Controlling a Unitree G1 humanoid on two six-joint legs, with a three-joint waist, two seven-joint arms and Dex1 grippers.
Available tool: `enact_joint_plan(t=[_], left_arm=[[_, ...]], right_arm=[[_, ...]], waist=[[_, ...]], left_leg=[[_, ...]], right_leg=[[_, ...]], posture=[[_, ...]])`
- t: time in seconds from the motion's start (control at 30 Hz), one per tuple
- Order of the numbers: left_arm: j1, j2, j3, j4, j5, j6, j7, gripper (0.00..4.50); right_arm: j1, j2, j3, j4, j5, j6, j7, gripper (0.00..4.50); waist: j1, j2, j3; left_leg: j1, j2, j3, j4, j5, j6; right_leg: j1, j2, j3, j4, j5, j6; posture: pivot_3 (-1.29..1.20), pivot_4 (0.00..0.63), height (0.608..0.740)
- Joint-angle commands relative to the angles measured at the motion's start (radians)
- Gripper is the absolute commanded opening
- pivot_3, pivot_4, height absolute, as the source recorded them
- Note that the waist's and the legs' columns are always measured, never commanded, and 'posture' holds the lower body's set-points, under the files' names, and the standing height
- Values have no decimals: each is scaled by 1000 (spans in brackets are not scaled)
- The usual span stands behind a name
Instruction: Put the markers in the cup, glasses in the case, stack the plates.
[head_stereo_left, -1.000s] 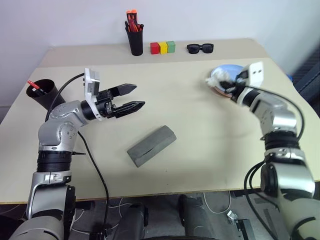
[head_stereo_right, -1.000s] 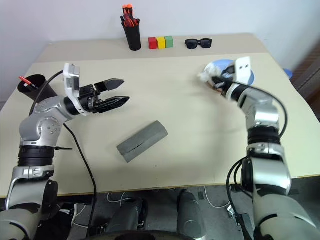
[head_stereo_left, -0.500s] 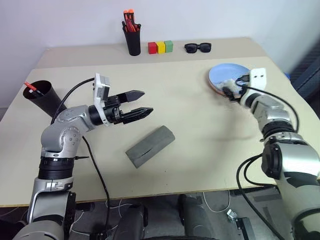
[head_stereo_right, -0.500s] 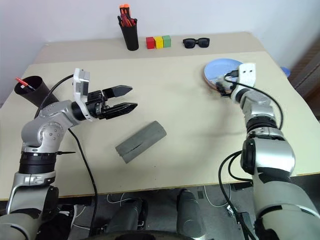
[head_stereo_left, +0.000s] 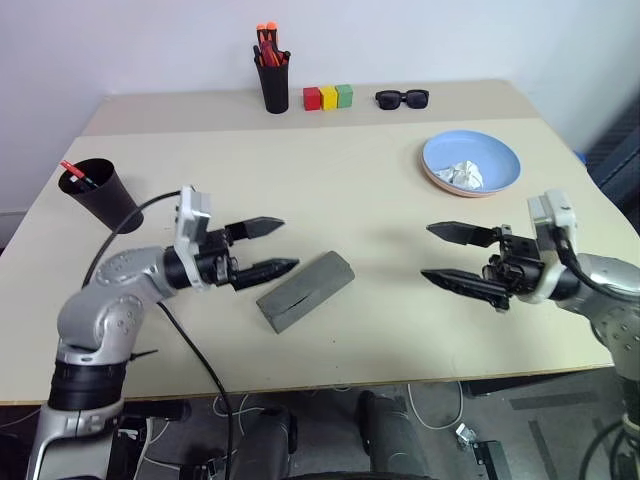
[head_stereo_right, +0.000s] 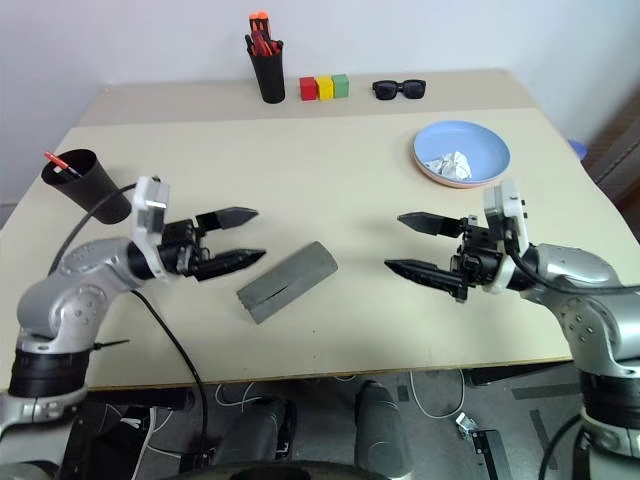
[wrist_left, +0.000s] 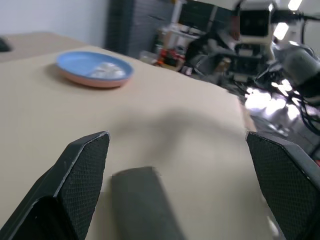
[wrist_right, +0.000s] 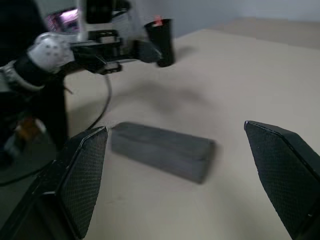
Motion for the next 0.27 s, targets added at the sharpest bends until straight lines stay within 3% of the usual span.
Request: enact_joint_plan(t=[0.03,0.27], left_arm=[[23,16,43,17,18,-65,-5,4500],[5,22,56,159,37,-160,-67,4500]], right_arm=[[-19,4,-26,-45,1,-6,-56,4458],[-7,-28,-49,-86,17,38,-97,4458]], waist=[[3,0,0],[25,0,0]], left_leg=[[2,0,0,0,0,0],[1,0,0,-1,0,0]], right_leg=[[1,0,0,1,-1,1],[0,1,0,1,0,1]], posture=[[0,150,740],[0,150,740]])
